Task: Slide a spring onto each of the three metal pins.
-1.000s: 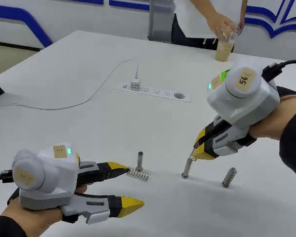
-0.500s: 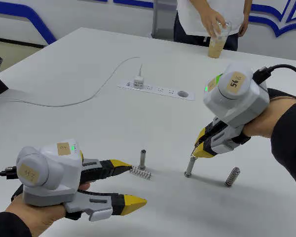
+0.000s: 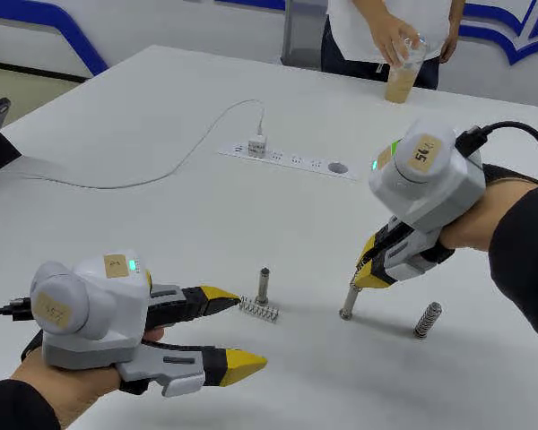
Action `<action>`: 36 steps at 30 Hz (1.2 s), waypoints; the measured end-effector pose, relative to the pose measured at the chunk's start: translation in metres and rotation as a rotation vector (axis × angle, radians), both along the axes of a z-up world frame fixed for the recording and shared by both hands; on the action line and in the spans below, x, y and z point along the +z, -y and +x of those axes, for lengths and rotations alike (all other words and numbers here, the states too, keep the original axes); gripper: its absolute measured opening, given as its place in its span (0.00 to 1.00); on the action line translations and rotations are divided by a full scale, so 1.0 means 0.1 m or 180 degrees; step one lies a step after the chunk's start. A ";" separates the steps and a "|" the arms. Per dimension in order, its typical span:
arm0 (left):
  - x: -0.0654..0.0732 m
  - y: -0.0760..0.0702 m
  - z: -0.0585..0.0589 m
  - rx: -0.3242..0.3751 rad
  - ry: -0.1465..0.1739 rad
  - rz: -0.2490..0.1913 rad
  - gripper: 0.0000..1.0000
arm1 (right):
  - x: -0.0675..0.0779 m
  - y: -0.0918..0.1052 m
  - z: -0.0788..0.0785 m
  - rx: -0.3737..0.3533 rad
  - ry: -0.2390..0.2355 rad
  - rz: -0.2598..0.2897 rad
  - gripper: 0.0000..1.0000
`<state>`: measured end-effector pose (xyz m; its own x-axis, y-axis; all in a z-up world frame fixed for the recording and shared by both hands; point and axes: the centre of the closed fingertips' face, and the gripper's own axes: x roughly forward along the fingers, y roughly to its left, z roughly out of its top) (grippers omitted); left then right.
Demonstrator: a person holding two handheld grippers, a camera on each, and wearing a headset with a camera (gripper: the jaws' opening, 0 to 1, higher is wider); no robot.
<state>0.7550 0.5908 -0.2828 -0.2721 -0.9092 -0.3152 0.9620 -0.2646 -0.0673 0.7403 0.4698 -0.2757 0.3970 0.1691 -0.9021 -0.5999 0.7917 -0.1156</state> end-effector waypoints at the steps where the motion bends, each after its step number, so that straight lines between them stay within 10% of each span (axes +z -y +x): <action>1: 0.00 0.00 0.00 -0.0001 0.0000 0.0000 0.49 | -0.01 0.00 0.00 0.0002 -0.0006 0.0001 0.12; 36: 0.00 -0.02 0.02 0.0014 0.0008 0.0015 0.49 | -0.49 0.03 0.03 -0.0099 -0.0230 -0.0008 0.13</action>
<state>0.7568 0.5926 -0.2825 -0.2671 -0.9090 -0.3200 0.9634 -0.2599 -0.0660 0.7430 0.4670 -0.3247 0.3360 0.1555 -0.9290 -0.5820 0.8098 -0.0749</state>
